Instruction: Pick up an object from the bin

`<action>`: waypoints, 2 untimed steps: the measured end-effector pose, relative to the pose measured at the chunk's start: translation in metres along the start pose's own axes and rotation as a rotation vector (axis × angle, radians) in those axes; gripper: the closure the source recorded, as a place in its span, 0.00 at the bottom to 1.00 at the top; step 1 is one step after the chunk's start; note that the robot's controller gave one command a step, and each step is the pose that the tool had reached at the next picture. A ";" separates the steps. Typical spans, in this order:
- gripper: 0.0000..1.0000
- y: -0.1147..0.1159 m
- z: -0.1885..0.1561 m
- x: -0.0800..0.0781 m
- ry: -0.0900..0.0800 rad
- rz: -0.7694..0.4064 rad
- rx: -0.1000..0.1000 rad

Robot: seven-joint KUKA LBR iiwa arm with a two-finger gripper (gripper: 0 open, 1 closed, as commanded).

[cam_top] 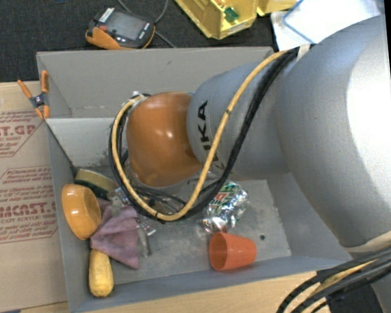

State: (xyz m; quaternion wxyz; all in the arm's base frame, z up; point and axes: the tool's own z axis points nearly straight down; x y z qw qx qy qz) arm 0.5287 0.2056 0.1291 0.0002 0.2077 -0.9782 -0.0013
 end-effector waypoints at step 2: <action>0.00 0.003 0.028 -0.045 -0.002 -0.005 0.001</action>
Offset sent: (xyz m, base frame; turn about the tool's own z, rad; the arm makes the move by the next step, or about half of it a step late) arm 0.0443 0.0235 -0.0258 0.0015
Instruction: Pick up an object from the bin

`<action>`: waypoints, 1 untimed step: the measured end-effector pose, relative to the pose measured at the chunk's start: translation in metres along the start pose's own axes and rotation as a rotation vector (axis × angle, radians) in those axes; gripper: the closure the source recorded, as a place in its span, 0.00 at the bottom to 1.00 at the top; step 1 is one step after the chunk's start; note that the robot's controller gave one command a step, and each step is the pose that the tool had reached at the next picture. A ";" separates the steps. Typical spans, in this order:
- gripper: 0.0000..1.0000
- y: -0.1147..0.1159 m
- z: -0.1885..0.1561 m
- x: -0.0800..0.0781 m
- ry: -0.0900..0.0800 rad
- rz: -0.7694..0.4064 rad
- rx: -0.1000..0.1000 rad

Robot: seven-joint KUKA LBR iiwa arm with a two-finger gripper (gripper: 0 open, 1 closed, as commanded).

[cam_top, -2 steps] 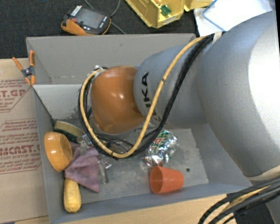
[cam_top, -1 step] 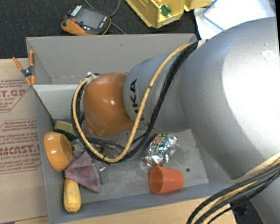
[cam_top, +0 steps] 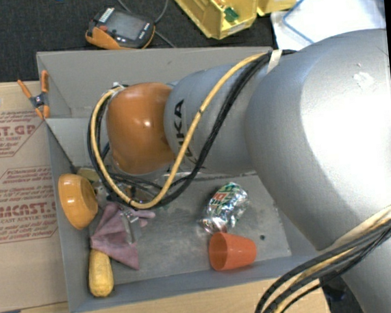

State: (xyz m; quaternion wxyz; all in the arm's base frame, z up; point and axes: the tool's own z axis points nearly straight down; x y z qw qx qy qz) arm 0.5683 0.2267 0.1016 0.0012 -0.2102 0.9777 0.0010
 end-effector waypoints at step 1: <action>0.00 -0.003 0.006 0.002 -0.003 -0.032 0.001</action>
Offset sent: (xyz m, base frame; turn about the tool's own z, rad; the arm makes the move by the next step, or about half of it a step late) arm -0.0067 -0.0025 0.0123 -0.0121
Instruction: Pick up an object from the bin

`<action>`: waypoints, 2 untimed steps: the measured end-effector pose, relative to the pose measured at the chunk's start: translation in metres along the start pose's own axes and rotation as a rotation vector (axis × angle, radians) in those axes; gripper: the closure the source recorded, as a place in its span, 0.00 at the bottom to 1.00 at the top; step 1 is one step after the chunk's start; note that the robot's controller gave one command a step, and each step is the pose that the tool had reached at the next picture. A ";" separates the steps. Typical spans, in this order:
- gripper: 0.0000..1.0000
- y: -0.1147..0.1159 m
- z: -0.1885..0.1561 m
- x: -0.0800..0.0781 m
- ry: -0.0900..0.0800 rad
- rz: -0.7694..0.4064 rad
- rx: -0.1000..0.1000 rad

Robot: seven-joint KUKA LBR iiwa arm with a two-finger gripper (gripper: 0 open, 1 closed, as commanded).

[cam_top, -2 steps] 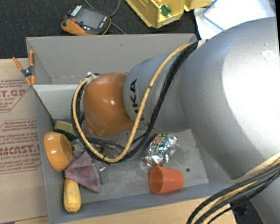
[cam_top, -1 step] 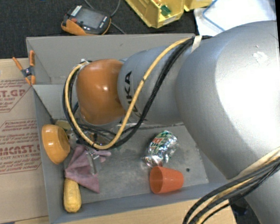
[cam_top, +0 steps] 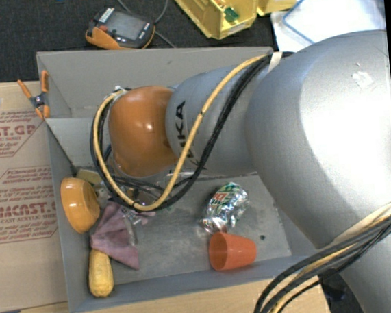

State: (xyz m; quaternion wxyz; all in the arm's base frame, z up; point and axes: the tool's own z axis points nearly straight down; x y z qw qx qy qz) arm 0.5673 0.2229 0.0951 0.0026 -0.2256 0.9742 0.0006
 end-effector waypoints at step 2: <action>0.00 0.001 -0.005 -0.002 -0.004 0.016 -0.001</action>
Offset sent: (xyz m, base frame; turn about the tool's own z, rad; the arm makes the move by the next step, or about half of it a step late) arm 0.0114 -0.0010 -0.0219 -0.2402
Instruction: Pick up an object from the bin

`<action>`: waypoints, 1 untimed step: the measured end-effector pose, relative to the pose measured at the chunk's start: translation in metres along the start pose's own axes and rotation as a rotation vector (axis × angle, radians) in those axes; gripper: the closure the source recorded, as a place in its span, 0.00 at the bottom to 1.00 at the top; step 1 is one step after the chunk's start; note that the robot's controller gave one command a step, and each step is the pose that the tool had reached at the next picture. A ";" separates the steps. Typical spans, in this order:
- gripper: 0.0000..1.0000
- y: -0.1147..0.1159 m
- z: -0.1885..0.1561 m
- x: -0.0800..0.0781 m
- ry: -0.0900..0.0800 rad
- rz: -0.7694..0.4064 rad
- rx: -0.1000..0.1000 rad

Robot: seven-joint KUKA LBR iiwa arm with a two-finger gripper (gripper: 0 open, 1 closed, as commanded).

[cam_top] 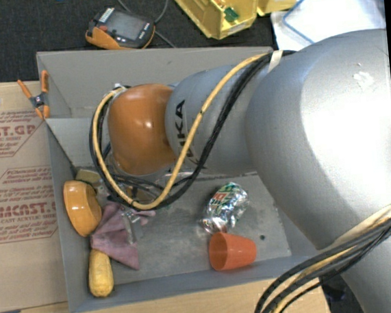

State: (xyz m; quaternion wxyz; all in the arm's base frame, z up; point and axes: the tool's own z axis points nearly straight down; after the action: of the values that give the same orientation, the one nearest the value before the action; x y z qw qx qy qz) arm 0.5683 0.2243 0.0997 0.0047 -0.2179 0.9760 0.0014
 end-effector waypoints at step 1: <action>1.00 0.001 0.029 0.017 -0.002 -0.271 0.000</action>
Offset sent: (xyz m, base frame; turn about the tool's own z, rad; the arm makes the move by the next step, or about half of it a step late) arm 0.0000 0.0000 0.0000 0.0000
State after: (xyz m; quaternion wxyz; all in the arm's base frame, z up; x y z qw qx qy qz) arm 0.5524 0.2185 0.0707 0.0060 -0.3479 0.9375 0.0008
